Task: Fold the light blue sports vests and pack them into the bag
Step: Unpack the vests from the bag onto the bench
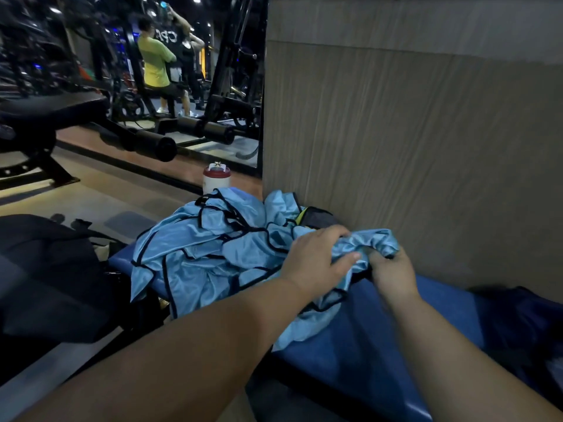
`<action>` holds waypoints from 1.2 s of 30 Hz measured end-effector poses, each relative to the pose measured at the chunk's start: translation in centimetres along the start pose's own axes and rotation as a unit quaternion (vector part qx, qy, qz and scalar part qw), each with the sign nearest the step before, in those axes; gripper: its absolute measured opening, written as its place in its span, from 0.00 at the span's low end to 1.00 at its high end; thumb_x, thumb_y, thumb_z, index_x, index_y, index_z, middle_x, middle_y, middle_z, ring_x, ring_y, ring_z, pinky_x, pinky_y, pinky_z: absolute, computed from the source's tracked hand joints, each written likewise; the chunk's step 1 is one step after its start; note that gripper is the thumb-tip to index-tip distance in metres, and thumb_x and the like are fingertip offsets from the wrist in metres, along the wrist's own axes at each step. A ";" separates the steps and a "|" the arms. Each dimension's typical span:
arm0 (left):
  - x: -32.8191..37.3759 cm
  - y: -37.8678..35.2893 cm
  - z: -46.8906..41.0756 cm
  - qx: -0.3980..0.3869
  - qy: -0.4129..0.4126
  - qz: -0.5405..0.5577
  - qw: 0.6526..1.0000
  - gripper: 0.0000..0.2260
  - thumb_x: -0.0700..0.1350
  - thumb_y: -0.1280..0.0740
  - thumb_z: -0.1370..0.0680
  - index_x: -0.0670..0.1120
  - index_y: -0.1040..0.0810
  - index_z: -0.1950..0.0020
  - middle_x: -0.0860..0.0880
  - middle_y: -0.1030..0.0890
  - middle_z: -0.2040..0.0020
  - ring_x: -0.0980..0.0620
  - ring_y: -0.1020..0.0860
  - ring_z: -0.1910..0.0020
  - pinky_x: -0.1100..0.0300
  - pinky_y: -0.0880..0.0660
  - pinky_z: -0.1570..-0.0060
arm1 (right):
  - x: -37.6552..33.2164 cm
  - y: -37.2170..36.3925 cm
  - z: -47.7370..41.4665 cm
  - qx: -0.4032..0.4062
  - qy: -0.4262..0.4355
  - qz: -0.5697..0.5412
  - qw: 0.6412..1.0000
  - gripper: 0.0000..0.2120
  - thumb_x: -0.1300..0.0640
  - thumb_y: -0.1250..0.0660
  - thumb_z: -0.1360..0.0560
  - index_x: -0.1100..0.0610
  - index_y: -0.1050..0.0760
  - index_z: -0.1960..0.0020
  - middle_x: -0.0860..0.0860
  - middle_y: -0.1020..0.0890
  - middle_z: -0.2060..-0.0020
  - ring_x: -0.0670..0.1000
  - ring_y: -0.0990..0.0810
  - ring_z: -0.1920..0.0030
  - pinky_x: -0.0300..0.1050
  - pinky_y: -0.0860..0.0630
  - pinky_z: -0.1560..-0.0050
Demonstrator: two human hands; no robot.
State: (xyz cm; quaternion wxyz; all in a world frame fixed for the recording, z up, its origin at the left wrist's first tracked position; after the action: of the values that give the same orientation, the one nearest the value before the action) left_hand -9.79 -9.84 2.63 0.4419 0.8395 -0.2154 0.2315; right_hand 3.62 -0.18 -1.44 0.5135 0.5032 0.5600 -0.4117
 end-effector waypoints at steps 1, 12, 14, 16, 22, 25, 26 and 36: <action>-0.8 -0.2 0.2 -0.007 0.013 -0.032 0.999 0.22 0.61 0.36 0.23 0.52 0.28 0.33 0.51 0.25 0.35 0.50 0.30 0.34 0.50 0.35 0.34 | 0.1 1.2 0.0 0.017 -0.005 -0.009 1.000 0.06 0.63 0.32 0.27 0.53 0.21 0.54 0.53 0.15 0.57 0.56 0.18 0.53 0.64 0.23 0.43; -8.4 -5.1 3.1 -0.314 0.150 -0.291 0.891 0.49 0.76 0.42 0.31 0.55 0.62 0.21 0.52 0.59 0.20 0.44 0.58 0.22 0.35 0.58 0.28 | 3.0 14.2 -0.4 0.181 -0.070 0.046 0.980 0.11 0.51 0.28 0.29 0.53 0.25 0.50 0.54 0.18 0.55 0.62 0.18 0.50 0.60 0.22 0.45; -8.1 -6.3 3.6 -0.344 0.128 -0.280 0.887 0.52 0.74 0.37 0.32 0.55 0.65 0.22 0.53 0.60 0.20 0.45 0.57 0.21 0.36 0.58 0.27 | 2.4 16.0 0.4 0.221 -0.070 0.045 0.972 0.12 0.53 0.30 0.26 0.55 0.27 0.45 0.54 0.20 0.54 0.60 0.19 0.51 0.54 0.23 0.47; -8.1 -7.3 4.2 -0.364 0.111 -0.283 0.880 0.52 0.72 0.36 0.31 0.55 0.67 0.22 0.54 0.60 0.20 0.46 0.57 0.21 0.36 0.59 0.27 | 2.4 18.1 0.9 0.257 -0.067 0.034 0.963 0.15 0.55 0.31 0.23 0.54 0.28 0.39 0.53 0.21 0.51 0.56 0.21 0.51 0.50 0.24 0.46; -10.1 -6.7 3.9 -0.346 0.132 -0.354 0.859 0.40 0.67 0.41 0.23 0.59 0.63 0.22 0.56 0.54 0.20 0.47 0.55 0.21 0.35 0.54 0.27 | 5.3 21.7 0.7 0.114 -0.160 0.227 0.954 0.18 0.54 0.26 0.30 0.58 0.23 0.43 0.58 0.16 0.53 0.60 0.17 0.55 0.58 0.19 0.50; -10.5 -4.9 2.8 -0.313 0.105 -0.442 0.834 0.32 0.56 0.42 0.19 0.58 0.58 0.21 0.54 0.50 0.20 0.44 0.53 0.22 0.39 0.51 0.27 | 5.0 21.9 1.6 0.041 -0.208 0.385 0.898 0.26 0.46 0.23 0.37 0.58 0.23 0.44 0.57 0.18 0.46 0.60 0.19 0.47 0.55 0.22 0.43; -10.3 -4.3 2.4 -0.286 0.091 -0.470 0.830 0.30 0.50 0.42 0.19 0.56 0.55 0.21 0.52 0.46 0.21 0.43 0.49 0.23 0.41 0.47 0.27 | 4.2 22.2 2.5 0.049 -0.230 0.425 0.874 0.26 0.45 0.25 0.35 0.56 0.26 0.42 0.59 0.23 0.41 0.61 0.23 0.42 0.53 0.24 0.41; -0.2 -12.8 0.7 -0.281 0.083 -0.087 0.952 0.26 0.53 0.32 0.29 0.58 0.32 0.31 0.48 0.34 0.30 0.46 0.36 0.30 0.48 0.37 0.31 | 1.5 19.7 4.3 0.067 0.049 0.443 0.893 0.20 0.48 0.32 0.24 0.51 0.23 0.34 0.52 0.25 0.34 0.55 0.32 0.30 0.52 0.37 0.29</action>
State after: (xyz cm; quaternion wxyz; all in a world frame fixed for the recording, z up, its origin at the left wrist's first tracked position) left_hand -2.58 -3.81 -6.03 0.6948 0.6744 -0.1606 0.1912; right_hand 23.77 -1.17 -2.42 0.5796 0.7519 0.2743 -0.1534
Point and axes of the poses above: each hand's wrist, its own z-axis away from the middle knuckle, its own y-axis out of the back of the hand, x = y × z, the point moved 6 cm from there along -z, towards the middle knuckle
